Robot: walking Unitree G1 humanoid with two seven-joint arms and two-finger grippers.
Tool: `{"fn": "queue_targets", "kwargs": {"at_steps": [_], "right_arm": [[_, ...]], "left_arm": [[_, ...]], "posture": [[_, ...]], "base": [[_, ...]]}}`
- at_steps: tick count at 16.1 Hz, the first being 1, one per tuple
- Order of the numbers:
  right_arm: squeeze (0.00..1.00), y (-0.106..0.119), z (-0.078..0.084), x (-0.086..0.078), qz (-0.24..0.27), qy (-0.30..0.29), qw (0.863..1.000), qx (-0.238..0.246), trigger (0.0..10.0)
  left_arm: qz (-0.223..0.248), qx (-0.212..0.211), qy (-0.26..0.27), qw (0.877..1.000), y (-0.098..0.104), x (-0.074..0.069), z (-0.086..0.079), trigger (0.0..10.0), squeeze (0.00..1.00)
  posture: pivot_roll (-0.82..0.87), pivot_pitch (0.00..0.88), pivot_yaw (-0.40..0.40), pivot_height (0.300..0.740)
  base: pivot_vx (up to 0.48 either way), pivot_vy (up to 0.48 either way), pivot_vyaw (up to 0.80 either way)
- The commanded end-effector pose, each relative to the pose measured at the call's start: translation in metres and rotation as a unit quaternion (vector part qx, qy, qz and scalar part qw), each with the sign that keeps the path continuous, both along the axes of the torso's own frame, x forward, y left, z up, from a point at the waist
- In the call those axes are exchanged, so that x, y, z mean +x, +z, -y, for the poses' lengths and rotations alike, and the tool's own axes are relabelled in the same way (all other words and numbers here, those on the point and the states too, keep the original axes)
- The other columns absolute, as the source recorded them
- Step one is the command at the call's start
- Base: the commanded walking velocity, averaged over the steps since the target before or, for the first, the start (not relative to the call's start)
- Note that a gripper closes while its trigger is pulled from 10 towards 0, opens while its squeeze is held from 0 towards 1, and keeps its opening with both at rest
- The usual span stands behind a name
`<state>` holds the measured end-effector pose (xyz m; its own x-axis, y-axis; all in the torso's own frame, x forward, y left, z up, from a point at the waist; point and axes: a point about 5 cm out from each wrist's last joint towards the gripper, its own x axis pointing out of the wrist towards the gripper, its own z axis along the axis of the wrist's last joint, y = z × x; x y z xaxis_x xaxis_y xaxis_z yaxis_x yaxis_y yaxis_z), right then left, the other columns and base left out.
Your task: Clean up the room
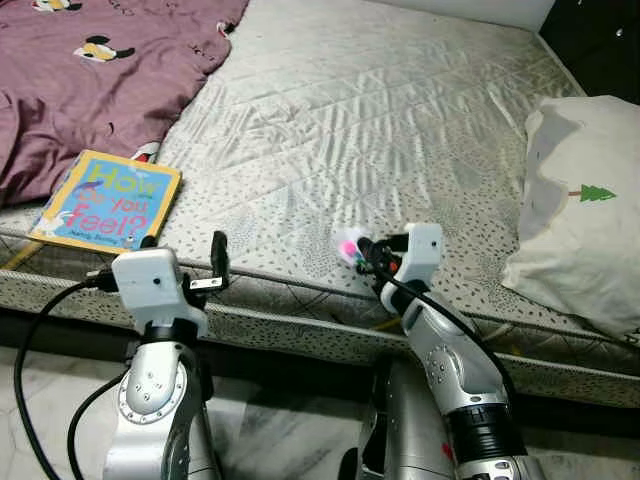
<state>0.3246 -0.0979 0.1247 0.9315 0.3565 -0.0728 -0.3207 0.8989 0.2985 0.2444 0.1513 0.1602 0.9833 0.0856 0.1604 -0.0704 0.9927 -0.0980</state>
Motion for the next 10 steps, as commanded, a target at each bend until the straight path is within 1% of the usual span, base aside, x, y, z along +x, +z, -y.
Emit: {"fn": "queue_targets", "kwargs": {"at_steps": [1, 2, 4, 9, 10], "right_arm": [[0.0, 0.0102, 0.006, 0.0009, 0.021, -0.009, 1.0, 0.015, 10.0], [0.0, 0.013, 0.0073, 0.0015, 0.027, -0.014, 0.999, 0.025, 10.0], [0.0, 0.0185, 0.0112, 0.0033, 0.036, -0.02, 0.999, 0.023, 10.0], [0.0, 0.0201, 0.0134, 0.0047, 0.034, -0.025, 0.999, 0.023, 10.0], [0.0, 0.0202, 0.0122, 0.0045, 0.035, -0.025, 0.999, 0.022, 10.0]], "left_arm": [[0.0, -0.003, -0.015, 1.0, 0.0015, 0.0014, 0.0042, 10.0, 0.0], [0.001, -0.003, -0.018, 1.0, 0.0017, 0.0018, 0.0043, 10.0, 0.0], [0.002, -0.002, -0.022, 1.0, 0.0023, 0.0016, 0.0037, 10.0, 0.0], [-0.003, -0.007, -0.023, 1.0, -0.0002, -0.0014, 0.0073, 10.0, 0.0], [0.006, 0.018, -0.034, 0.999, 0.0021, -0.0017, 0.0088, 10.0, 0.0]], "posture": [[0.06, 0.062, -0.113, 0.477], [0.06, 0.062, -0.113, 0.477], [0.06, 0.066, -0.116, 0.512], [0.06, 0.071, -0.12, 0.572], [0.06, 0.071, -0.12, 0.587]], "base": [[0.0, 0.0, 0.0], [0.0, 0.0, 0.0], [0.0, 0.0, 0.0], [0.0, 0.0, 0.0], [0.0, 0.0, 0.0]]}}
